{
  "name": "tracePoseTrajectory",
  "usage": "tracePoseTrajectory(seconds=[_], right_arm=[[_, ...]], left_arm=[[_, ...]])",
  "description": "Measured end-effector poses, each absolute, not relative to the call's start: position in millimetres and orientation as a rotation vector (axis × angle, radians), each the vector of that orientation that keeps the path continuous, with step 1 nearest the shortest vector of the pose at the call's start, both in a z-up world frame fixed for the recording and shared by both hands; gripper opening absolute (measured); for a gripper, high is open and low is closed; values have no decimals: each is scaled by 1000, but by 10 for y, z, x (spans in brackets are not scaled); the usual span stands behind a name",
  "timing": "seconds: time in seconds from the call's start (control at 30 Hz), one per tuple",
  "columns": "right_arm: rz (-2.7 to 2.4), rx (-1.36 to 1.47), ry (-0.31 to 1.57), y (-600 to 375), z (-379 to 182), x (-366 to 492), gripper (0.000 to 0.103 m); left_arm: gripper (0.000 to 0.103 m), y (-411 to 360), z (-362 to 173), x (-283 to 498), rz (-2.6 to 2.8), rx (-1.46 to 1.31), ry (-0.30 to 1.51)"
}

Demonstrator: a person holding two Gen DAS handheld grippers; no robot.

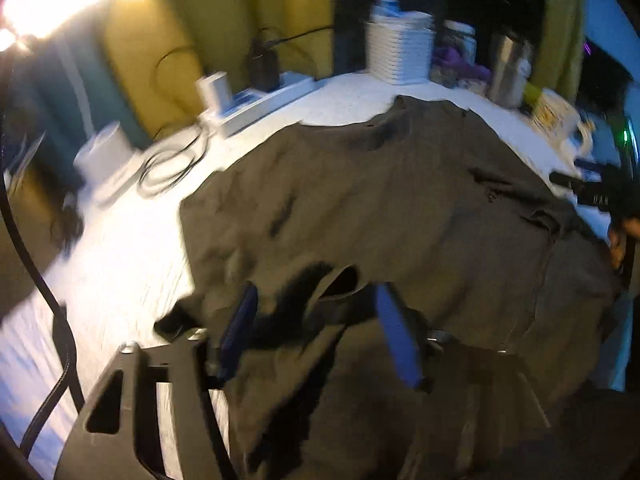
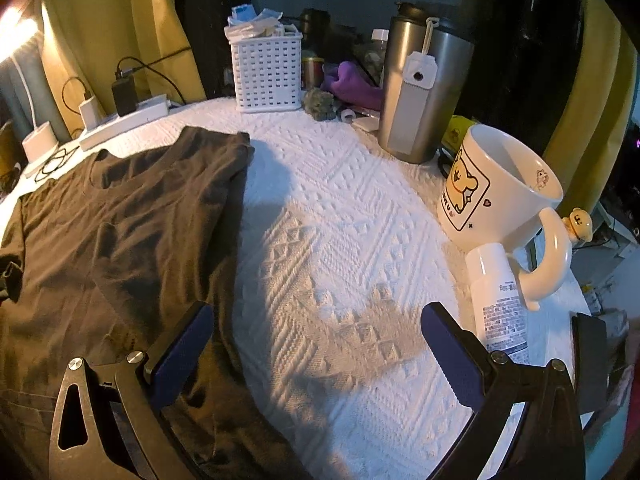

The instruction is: Fold small clothes

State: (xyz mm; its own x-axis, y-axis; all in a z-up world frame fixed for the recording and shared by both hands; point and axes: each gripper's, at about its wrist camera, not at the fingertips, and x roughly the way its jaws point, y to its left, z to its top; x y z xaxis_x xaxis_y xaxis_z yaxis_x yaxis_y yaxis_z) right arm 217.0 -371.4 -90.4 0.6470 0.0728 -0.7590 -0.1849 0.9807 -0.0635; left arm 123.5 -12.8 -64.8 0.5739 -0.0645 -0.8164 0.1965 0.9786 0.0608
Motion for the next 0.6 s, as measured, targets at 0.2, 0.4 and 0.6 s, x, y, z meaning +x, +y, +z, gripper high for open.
tracePoseTrajectory(seconds=[0.2,0.4,0.6], right_arm=[[149,-108,845,-3787,-905,2135,103],[151,-82,841,-3876,-928,2152,103],[172,-66,833,-3851,-941,2240,103]], left_arm=[[63,-344,-970,1510,-175,295,1029],[1,-260,-1063,1612,-145,270,1058],[1,-48,-715,1789,-178,72,986]])
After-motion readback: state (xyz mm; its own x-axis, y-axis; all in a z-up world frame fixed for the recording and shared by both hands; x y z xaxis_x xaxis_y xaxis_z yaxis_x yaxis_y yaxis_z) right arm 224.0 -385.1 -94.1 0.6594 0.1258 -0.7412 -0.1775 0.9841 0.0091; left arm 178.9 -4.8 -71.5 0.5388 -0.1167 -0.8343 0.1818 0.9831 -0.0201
